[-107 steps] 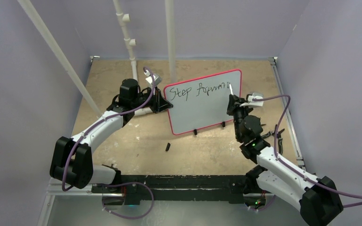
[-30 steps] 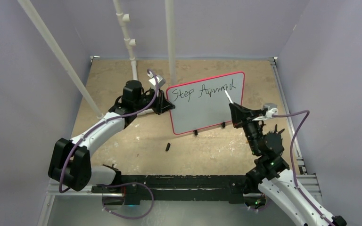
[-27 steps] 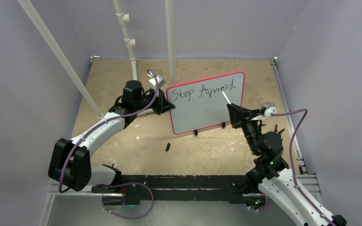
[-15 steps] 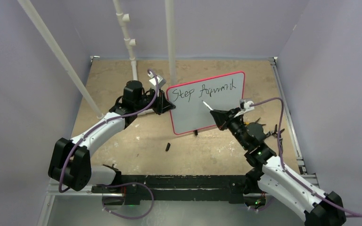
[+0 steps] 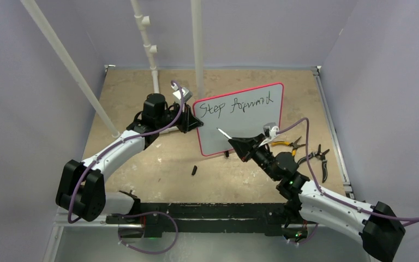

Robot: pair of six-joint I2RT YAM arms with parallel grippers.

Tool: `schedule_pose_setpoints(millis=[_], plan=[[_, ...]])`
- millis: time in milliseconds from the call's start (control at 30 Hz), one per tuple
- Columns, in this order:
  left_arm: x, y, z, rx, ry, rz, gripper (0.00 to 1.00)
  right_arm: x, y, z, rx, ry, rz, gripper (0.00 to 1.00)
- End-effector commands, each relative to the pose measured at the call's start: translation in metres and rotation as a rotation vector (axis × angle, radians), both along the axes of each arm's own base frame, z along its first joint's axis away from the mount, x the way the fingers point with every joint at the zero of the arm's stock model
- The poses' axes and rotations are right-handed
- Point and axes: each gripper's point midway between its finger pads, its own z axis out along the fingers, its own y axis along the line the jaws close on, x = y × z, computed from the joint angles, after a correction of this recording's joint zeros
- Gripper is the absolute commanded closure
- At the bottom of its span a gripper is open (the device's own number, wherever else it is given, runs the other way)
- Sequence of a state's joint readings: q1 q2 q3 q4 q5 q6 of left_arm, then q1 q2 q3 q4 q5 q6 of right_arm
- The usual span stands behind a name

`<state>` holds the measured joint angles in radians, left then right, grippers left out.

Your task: Write a sentence on the whiteboard

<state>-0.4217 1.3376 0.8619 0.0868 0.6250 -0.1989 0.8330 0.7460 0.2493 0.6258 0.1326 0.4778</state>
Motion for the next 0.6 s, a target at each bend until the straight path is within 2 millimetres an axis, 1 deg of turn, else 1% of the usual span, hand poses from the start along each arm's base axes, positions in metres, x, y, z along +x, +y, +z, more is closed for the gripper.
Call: schedule_pose_setpoints(millis=[0, 100, 300, 567], plan=[[-0.006, 0.005, -0.035, 0.096, 0.112, 0.035, 1.0, 0.002, 0.001, 0.023, 0.068, -0.084, -0.026, 1.0], [-0.006, 0.005, -0.036, 0.099, 0.114, 0.035, 1.0, 0.004, 0.008, 0.023, 0.046, -0.105, -0.017, 1.0], [-0.006, 0.006, -0.035, 0.101, 0.113, 0.034, 1.0, 0.009, 0.028, 0.014, -0.016, -0.084, -0.007, 1.0], [-0.006, 0.005, -0.033, 0.099, 0.107, 0.031, 1.0, 0.015, 0.042, 0.008, -0.053, -0.081, -0.007, 1.0]])
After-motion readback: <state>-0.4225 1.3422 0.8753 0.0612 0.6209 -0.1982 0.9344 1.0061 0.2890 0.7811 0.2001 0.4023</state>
